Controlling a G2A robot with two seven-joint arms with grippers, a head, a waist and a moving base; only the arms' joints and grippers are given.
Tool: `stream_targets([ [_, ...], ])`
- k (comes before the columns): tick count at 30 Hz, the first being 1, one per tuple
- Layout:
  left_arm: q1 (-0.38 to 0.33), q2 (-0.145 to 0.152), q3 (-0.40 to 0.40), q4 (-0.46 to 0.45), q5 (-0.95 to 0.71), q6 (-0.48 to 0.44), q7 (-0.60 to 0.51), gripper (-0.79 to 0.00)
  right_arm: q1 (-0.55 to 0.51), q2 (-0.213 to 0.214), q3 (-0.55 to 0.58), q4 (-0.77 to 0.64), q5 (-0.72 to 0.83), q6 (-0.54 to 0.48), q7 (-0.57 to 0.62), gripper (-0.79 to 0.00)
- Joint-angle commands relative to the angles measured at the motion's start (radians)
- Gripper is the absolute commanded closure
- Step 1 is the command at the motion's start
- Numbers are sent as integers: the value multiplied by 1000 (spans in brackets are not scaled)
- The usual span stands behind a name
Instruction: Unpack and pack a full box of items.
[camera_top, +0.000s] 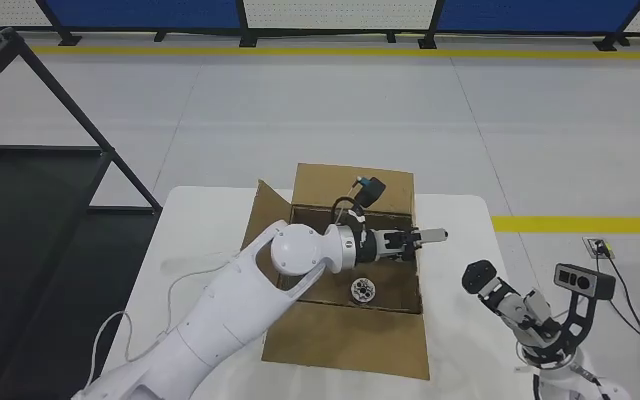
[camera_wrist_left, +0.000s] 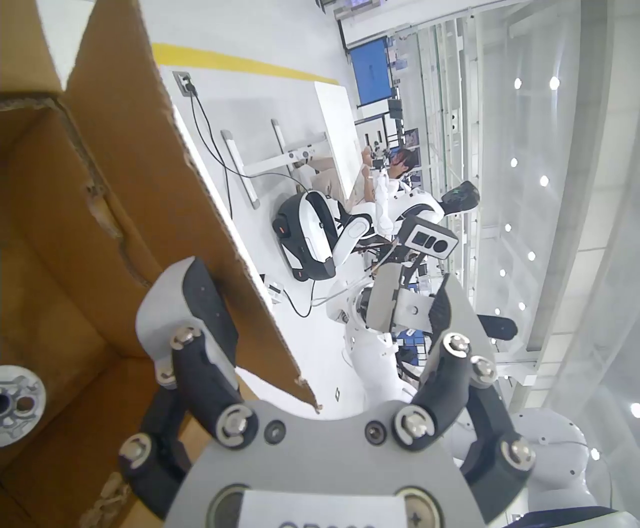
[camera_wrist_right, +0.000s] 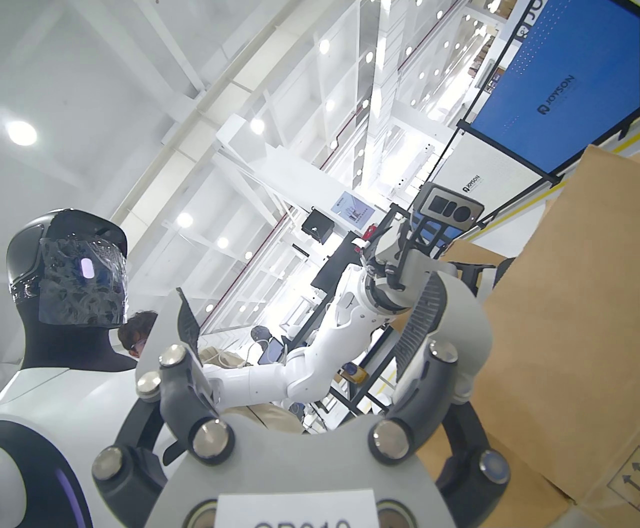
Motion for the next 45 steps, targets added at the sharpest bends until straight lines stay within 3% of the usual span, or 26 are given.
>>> stream_targets([
  [1,-8,-19,18,23,-10,-7,12,-785,-16,3,7,-6,7,-5,28,-785],
  [10,-49,-114,94,166,-82,-30,21,-785,-66,17,22,-33,64,-17,141,-785],
  [15,-78,-160,118,247,-88,-53,7,-785,-41,22,7,-5,-17,14,107,-785],
  [19,-98,-180,103,309,-99,-78,-14,-785,-24,24,5,5,-124,48,14,-785],
  [24,-104,-185,71,336,-83,-109,-24,-785,-2,29,11,27,-211,117,-66,-785],
  [29,-97,-159,-6,314,-56,-137,-26,-785,-3,35,23,42,-264,166,-105,-785],
  [34,-64,-95,-141,201,52,-136,3,-785,-20,42,19,42,-316,196,-98,-785],
  [37,-5,-39,-273,75,120,-100,7,-785,-22,47,13,49,-346,224,-91,-785],
  [40,100,13,-420,-101,184,-43,-1,-785,-16,51,-1,62,-385,251,-87,-785],
  [45,288,71,-636,-363,206,29,-40,-785,2,53,-30,78,-444,287,-142,-785],
])
